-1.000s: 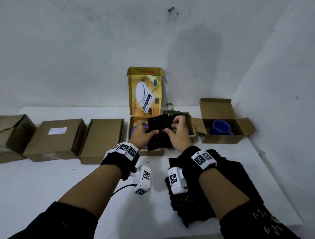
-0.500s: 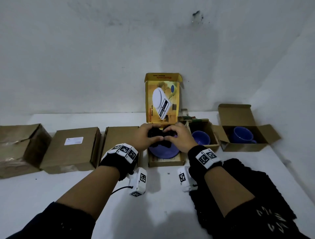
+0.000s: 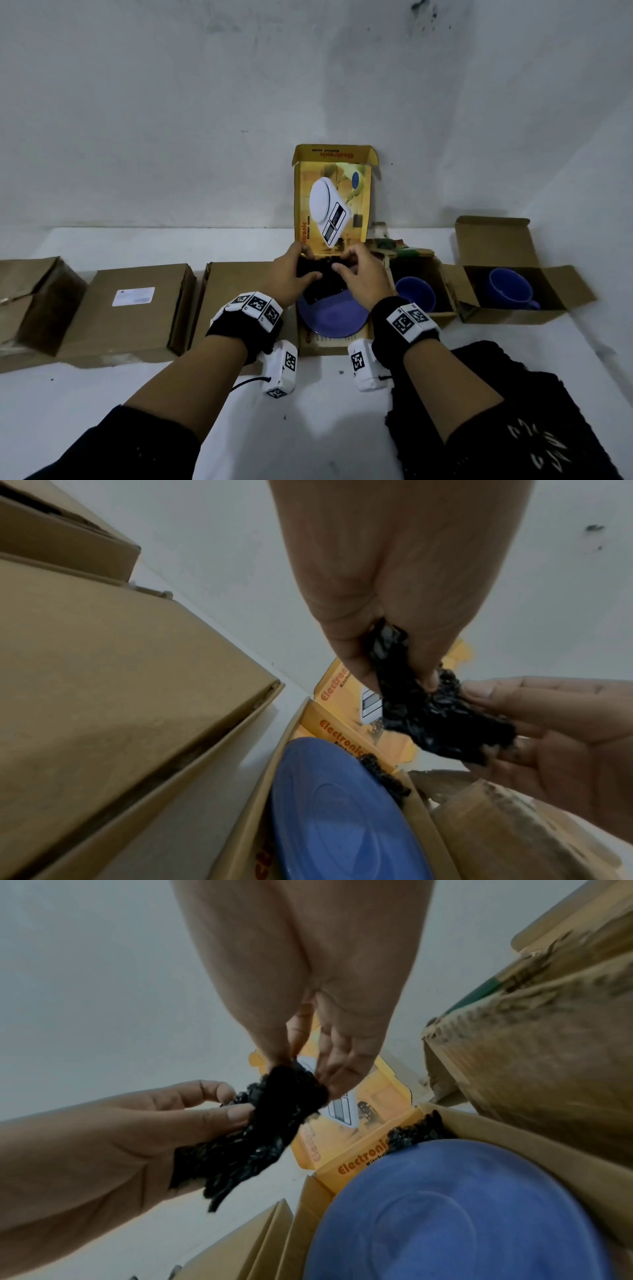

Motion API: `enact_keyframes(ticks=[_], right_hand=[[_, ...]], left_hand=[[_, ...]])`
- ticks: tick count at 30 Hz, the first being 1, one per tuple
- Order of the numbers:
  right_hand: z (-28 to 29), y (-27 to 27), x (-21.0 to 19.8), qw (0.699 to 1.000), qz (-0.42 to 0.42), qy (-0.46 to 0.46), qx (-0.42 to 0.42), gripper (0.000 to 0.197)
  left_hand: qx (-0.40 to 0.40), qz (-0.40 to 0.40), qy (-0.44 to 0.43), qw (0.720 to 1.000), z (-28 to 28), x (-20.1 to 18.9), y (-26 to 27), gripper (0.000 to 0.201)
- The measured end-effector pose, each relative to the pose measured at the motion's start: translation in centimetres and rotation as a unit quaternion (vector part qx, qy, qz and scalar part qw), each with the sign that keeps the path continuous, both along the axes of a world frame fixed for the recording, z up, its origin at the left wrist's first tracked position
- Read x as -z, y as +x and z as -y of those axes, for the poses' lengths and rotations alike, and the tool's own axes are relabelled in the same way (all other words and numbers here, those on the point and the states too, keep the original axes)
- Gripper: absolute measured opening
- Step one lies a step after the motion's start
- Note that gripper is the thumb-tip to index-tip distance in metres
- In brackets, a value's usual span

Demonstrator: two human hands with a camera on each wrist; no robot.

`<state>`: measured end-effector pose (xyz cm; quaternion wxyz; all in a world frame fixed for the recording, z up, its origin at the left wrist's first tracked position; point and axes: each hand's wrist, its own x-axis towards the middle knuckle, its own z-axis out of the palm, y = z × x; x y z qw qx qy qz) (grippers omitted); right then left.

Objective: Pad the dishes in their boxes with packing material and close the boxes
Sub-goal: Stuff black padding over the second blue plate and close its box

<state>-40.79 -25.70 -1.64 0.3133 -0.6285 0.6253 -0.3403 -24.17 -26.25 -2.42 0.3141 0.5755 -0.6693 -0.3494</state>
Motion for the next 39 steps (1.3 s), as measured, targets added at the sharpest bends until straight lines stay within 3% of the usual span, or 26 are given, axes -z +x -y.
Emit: enact_keyframes(ticks=[3, 5, 8, 11, 15, 19, 22, 25, 31, 37, 39], right_hand=[[0.6, -0.5, 1.7, 0.992, -0.121, 0.01, 0.031, 0.021], [0.7, -0.7, 3.3, 0.969, -0.238, 0.062, 0.006, 0.029], [0.4, -0.5, 5.1, 0.942, -0.306, 0.139, -0.005, 0.034], [0.2, -0.2, 5.9, 0.935, -0.319, 0.15, 0.043, 0.041], [0.3, 0.0, 6.3, 0.924, -0.342, 0.165, 0.039, 0.049], [0.5, -0.1, 6.4, 0.912, -0.37, 0.175, 0.028, 0.048], [0.4, -0.1, 6.6, 0.906, -0.382, 0.181, 0.019, 0.055], [0.2, 0.0, 6.7, 0.907, -0.382, 0.177, 0.02, 0.056], [0.2, 0.1, 6.7, 0.91, -0.374, 0.179, 0.024, 0.057], [0.3, 0.0, 6.9, 0.914, -0.364, 0.176, 0.028, 0.055], [0.3, -0.1, 7.0, 0.913, -0.369, 0.17, 0.03, 0.056]], left_hand=[[-0.039, 0.051, -0.039, 0.997, 1.5, 1.0, -0.3, 0.029], [-0.038, 0.09, -0.052, 0.994, 2.6, 1.8, -0.4, 0.023], [-0.034, 0.11, -0.052, 0.992, 4.1, 3.0, -0.4, 0.014], [-0.011, 0.14, -0.05, 0.989, 5.2, 4.1, -0.5, 0.017], [0.048, 0.201, -0.028, 0.978, 6.4, 5.1, -0.4, 0.029], [0.102, 0.397, -0.046, 0.911, 7.4, 6.0, -0.7, 0.034], [0.123, 0.457, -0.034, 0.88, 7.5, 6.2, -1.0, 0.034], [0.127, 0.48, -0.034, 0.868, 7.4, 6.4, -1.2, 0.036], [0.127, 0.466, -0.032, 0.875, 7.5, 6.4, -1.3, 0.039], [0.177, 0.514, -0.06, 0.837, 7.4, 6.3, -2.1, 0.034], [0.191, 0.491, -0.046, 0.849, 7.5, 6.2, -2.0, 0.034]])
